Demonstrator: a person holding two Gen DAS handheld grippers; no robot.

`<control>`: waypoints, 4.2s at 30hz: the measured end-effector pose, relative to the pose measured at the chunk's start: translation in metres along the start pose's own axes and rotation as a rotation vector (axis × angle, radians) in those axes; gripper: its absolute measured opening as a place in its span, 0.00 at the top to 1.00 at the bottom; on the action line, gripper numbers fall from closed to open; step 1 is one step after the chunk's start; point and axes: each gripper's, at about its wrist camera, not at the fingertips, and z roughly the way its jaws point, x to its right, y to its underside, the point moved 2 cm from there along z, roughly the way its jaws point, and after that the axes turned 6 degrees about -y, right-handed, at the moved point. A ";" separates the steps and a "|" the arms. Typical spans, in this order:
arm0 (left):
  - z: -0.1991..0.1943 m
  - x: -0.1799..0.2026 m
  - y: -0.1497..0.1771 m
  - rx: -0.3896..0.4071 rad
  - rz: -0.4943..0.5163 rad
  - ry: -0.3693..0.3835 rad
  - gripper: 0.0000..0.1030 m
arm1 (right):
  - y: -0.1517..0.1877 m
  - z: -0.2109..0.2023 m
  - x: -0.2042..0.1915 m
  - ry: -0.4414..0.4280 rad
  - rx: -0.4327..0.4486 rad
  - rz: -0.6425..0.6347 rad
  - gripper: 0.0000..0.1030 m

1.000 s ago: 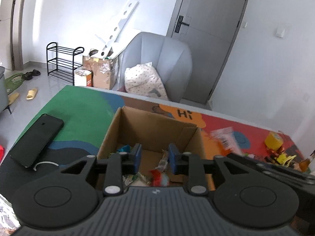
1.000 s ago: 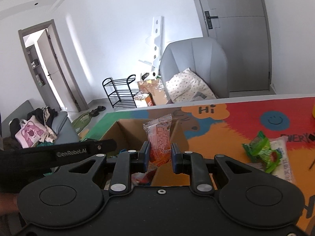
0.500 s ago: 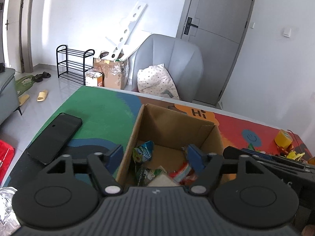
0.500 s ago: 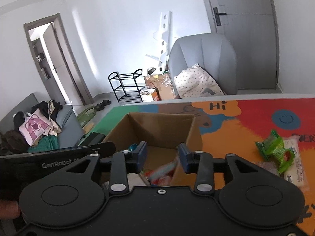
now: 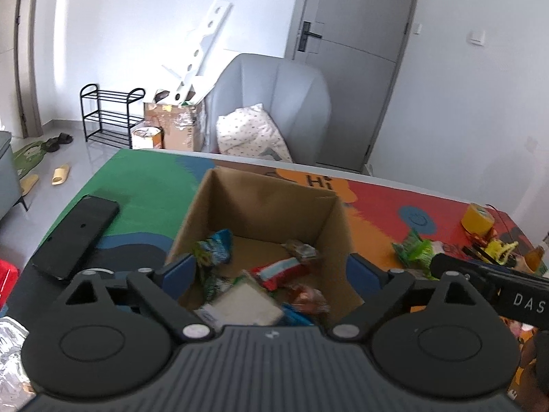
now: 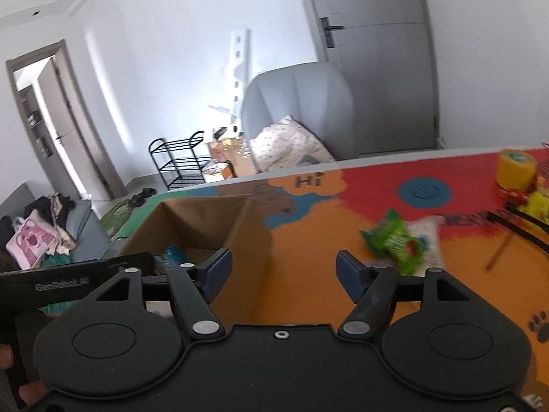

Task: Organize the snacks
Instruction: 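Move both tools back from the box to the snack pile, then grasp the brown wrapped pastry with left tool while right tool grasps the white Runfu cake bag, then carry both snacks over the box and open left tool to drop the pastry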

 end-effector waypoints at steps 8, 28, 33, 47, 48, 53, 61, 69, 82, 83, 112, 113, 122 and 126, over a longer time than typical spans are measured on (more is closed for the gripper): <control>-0.005 0.033 0.006 -0.001 0.047 0.059 0.07 | 0.005 -0.025 0.027 0.055 0.025 0.036 0.29; -0.006 0.088 0.011 -0.006 0.098 0.149 0.07 | 0.004 -0.050 0.060 0.110 0.060 0.062 0.30; 0.001 0.103 0.010 -0.009 0.101 0.170 0.08 | 0.006 -0.048 0.076 0.119 0.056 0.094 0.37; 0.049 0.138 0.013 -0.074 0.100 0.172 0.19 | 0.012 -0.022 0.124 0.149 0.022 0.167 0.49; 0.053 0.140 0.013 -0.080 0.099 0.172 0.20 | 0.013 -0.019 0.126 0.150 0.017 0.170 0.49; 0.074 0.152 0.017 -0.115 0.108 0.170 0.29 | 0.015 -0.002 0.138 0.146 -0.001 0.189 0.51; 0.108 0.167 0.027 -0.172 0.111 0.152 0.34 | 0.021 0.027 0.155 0.119 -0.040 0.218 0.53; 0.133 0.180 0.035 -0.213 0.126 0.147 0.34 | 0.032 0.048 0.170 0.076 -0.082 0.264 0.72; 0.148 0.193 0.046 -0.222 0.154 0.138 0.41 | 0.029 0.038 0.174 0.100 -0.078 0.257 0.77; 0.148 0.192 0.045 -0.220 0.146 0.139 0.48 | 0.029 0.038 0.173 0.104 -0.077 0.251 0.74; 0.091 0.149 0.035 -0.152 0.079 0.147 0.67 | 0.029 0.024 0.133 0.154 -0.072 0.116 0.84; 0.089 0.149 0.034 -0.148 0.078 0.148 0.67 | 0.030 0.022 0.132 0.154 -0.070 0.115 0.84; 0.080 0.144 0.043 -0.154 0.089 0.165 0.67 | 0.043 0.009 0.130 0.197 -0.109 0.138 0.79; 0.085 0.145 0.048 -0.170 0.093 0.175 0.67 | 0.045 0.012 0.133 0.243 -0.115 0.144 0.55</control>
